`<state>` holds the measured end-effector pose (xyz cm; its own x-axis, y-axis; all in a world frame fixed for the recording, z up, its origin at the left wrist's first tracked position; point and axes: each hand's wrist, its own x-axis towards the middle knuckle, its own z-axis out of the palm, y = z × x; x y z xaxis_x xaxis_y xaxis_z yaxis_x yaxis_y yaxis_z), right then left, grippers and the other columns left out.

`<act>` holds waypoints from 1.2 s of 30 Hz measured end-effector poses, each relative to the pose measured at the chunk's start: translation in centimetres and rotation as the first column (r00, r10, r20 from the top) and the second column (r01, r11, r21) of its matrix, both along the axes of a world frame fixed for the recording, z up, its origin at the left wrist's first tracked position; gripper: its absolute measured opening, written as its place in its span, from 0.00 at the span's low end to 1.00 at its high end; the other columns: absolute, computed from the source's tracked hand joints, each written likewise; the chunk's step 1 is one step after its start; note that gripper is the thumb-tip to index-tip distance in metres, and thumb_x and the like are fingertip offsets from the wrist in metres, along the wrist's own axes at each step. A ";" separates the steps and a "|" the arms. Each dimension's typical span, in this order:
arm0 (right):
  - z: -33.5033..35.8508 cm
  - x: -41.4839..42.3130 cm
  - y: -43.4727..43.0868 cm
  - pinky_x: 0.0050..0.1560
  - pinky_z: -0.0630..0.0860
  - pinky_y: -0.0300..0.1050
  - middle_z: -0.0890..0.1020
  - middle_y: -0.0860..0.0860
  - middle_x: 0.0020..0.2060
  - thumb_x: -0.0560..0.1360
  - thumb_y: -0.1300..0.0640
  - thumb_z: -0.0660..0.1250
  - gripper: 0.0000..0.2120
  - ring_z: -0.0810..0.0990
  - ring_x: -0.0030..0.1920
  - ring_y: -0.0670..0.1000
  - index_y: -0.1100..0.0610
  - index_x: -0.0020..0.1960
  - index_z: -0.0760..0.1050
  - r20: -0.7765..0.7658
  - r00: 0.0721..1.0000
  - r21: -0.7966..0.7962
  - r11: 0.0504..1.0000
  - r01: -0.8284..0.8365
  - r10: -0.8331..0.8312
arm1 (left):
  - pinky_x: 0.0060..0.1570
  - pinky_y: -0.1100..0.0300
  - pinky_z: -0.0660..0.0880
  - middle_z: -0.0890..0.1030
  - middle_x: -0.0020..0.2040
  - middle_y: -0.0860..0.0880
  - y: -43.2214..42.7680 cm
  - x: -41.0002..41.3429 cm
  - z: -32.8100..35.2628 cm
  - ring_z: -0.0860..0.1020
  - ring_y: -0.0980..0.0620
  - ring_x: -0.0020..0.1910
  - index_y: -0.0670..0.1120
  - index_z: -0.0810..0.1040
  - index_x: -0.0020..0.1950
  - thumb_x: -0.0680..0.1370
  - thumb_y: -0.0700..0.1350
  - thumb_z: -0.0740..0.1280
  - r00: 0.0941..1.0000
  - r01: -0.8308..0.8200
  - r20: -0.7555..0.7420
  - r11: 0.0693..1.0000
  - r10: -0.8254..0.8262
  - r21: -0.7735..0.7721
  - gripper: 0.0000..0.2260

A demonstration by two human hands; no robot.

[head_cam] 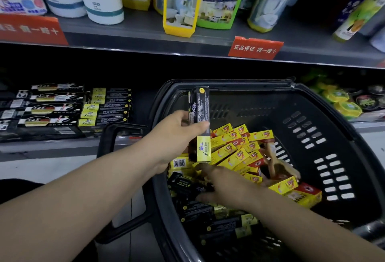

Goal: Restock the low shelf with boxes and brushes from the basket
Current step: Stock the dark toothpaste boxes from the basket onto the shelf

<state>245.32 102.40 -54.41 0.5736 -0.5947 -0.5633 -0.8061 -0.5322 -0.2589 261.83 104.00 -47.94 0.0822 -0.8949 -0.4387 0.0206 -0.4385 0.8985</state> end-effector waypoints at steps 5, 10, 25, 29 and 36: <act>-1.0 0.5 -0.2 0.51 0.69 0.44 0.73 0.59 0.62 0.74 0.56 0.66 0.29 0.71 0.61 0.59 0.60 0.71 0.59 -0.062 0.998 -0.025 1.000 -0.014 0.012 | 0.59 0.45 0.74 0.81 0.54 0.45 0.0 0.4 0.0 0.79 0.47 0.54 0.48 0.74 0.58 0.76 0.53 0.66 1.000 0.019 -0.015 1.000 -0.019 0.004 0.14; 4.8 -1.1 -2.4 0.56 0.72 0.45 0.80 0.46 0.52 0.76 0.57 0.65 0.15 0.76 0.51 0.46 0.54 0.63 0.72 0.274 0.677 0.491 0.705 0.512 -0.683 | 0.64 0.44 0.70 0.80 0.56 0.45 -0.1 0.5 -0.1 0.76 0.45 0.58 0.47 0.73 0.59 0.78 0.52 0.64 1.000 -0.001 -0.027 1.000 0.002 0.025 0.14; 2.8 -1.7 -3.7 0.60 0.71 0.44 0.77 0.47 0.60 0.80 0.49 0.57 0.15 0.77 0.58 0.48 0.50 0.64 0.73 0.376 0.856 0.122 0.935 0.334 -0.354 | 0.66 0.47 0.68 0.76 0.65 0.46 -0.2 0.3 -0.1 0.74 0.46 0.64 0.45 0.66 0.71 0.55 0.61 0.73 1.000 0.009 0.005 0.999 -0.009 -0.035 0.47; -2.1 -1.9 -2.7 0.60 0.69 0.45 0.68 0.55 0.70 0.79 0.49 0.60 0.25 0.69 0.67 0.56 0.55 0.73 0.60 -0.023 1.000 0.005 1.000 -0.006 0.006 | 0.61 0.53 0.73 0.82 0.56 0.49 -0.4 0.5 -0.8 0.79 0.52 0.57 0.46 0.76 0.62 0.67 0.56 0.73 1.000 0.020 -0.005 0.999 -0.020 -0.045 0.27; -1.9 -1.5 -2.5 0.47 0.75 0.49 0.77 0.58 0.55 0.77 0.63 0.60 0.12 0.77 0.53 0.58 0.61 0.61 0.69 -0.203 0.977 -0.214 0.971 -0.105 0.061 | 0.39 0.63 0.78 0.86 0.40 0.53 -0.7 0.5 -0.6 0.84 0.56 0.40 0.49 0.79 0.51 0.74 0.51 0.69 0.998 -0.030 -0.054 1.000 0.030 -0.004 0.09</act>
<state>243.85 99.94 -56.32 0.5189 -0.6725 -0.5277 -0.7797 -0.6254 0.0305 262.36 103.26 -48.58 0.0855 -0.8947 -0.4385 0.0820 -0.4323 0.8980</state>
